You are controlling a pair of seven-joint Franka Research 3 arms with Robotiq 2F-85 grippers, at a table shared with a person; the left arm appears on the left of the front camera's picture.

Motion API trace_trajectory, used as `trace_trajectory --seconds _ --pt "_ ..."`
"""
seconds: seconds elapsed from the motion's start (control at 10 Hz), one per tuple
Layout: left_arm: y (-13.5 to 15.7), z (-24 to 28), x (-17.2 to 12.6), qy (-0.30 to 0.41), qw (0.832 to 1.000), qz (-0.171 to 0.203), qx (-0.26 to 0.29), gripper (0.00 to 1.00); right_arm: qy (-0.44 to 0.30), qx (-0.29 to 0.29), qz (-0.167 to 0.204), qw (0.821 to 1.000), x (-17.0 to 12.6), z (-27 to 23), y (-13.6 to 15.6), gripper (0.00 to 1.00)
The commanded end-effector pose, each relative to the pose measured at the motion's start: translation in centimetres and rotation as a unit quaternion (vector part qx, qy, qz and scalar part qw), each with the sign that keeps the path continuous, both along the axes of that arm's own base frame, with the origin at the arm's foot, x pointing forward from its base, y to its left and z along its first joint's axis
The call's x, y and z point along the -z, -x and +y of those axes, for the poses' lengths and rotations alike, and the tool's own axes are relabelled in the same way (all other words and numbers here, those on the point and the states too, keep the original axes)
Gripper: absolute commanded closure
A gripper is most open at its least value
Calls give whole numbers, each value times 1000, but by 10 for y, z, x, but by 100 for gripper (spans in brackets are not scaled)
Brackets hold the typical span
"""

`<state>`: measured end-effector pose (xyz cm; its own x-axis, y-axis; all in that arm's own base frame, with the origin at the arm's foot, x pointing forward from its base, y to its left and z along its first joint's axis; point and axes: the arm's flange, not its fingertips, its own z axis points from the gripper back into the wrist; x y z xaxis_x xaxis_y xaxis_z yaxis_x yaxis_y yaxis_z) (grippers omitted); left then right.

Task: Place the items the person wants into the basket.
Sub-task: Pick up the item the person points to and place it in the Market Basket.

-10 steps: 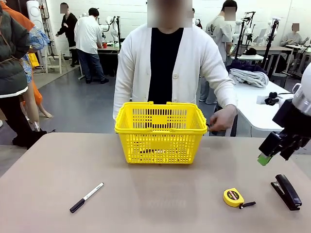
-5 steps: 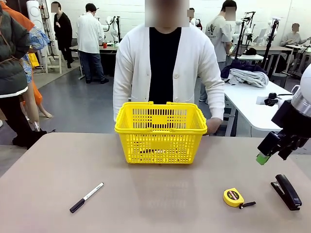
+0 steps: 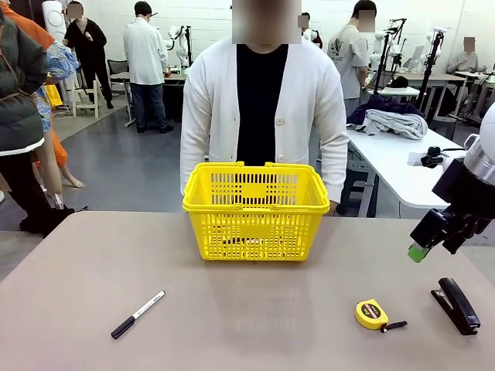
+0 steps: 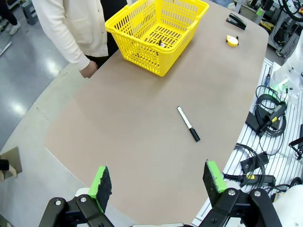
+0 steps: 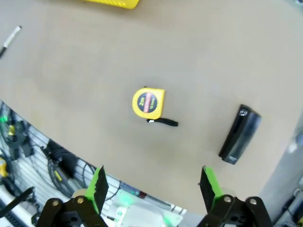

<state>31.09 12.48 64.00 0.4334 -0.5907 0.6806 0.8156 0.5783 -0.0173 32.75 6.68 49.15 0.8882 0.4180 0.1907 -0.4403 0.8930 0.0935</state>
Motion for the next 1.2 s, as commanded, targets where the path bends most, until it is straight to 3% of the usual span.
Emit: trace_trajectory --seconds 0.0,0.2,0.4,0.6,1.1 --pt "1 1 0 8 1000 -4 8 0 31 10 41 999 38 44 0 0" --pt "1 1 0 8 1000 -4 8 0 54 23 63 996 72 73 -3 0" --pt "1 1 0 8 1000 -4 8 0 66 -1 86 994 106 83 -9 0" --pt "1 1 0 8 1000 -4 8 0 98 -11 72 992 130 82 -21 0" --pt "1 1 0 8 1000 -4 8 0 95 -3 51 994 168 79 -48 0"
